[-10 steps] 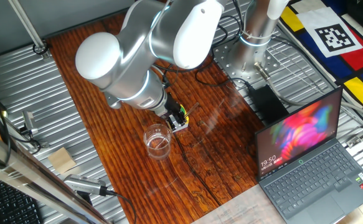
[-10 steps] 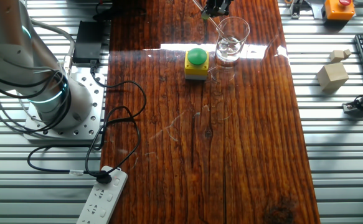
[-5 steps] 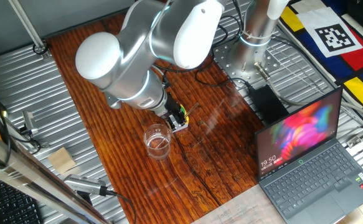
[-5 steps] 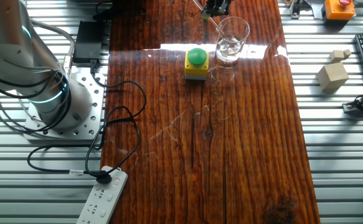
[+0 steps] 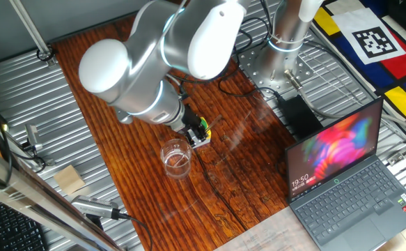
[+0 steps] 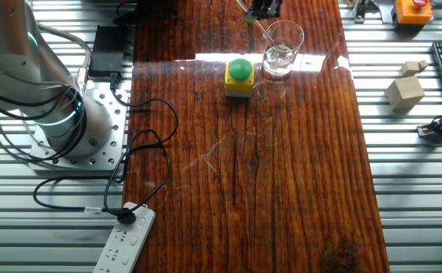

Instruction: Stir the beaker with a glass rod

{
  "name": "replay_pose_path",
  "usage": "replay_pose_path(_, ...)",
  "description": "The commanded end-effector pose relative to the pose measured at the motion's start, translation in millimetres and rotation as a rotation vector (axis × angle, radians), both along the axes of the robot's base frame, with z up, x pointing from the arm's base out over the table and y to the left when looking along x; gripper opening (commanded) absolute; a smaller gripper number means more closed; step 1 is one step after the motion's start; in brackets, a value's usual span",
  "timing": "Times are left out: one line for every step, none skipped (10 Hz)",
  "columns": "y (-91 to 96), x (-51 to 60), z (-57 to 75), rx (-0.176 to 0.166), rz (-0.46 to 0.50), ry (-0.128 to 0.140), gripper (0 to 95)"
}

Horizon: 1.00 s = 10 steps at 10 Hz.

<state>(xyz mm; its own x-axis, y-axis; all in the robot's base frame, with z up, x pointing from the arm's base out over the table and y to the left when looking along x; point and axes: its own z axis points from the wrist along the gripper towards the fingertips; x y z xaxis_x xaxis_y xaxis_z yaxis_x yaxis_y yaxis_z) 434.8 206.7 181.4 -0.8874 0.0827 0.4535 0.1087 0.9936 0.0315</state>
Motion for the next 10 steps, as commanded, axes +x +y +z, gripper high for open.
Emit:
replay_pose_path(0.2,2.9,2.5,-0.001,-0.002,0.013,0.0)
replay_pose_path(0.4,4.8,4.4,-0.001,-0.001,0.019,0.0)
replay_pose_path(0.2,6.3,7.1,0.000,0.001,0.026,0.0)
replay_pose_path(-0.1,6.7,8.1,0.001,0.004,0.029,0.0)
replay_pose_path(-0.2,6.7,9.5,0.003,0.008,0.040,0.0)
replay_pose_path(-0.6,6.6,10.8,0.006,0.014,0.057,0.0)
replay_pose_path(-1.1,6.4,11.7,0.008,0.018,0.072,0.0)
replay_pose_path(-1.3,5.9,13.4,0.012,0.023,0.098,0.0)
replay_pose_path(-1.0,5.6,14.5,0.012,0.024,0.114,0.0)
replay_pose_path(-0.7,5.3,15.4,0.012,0.024,0.123,0.0)
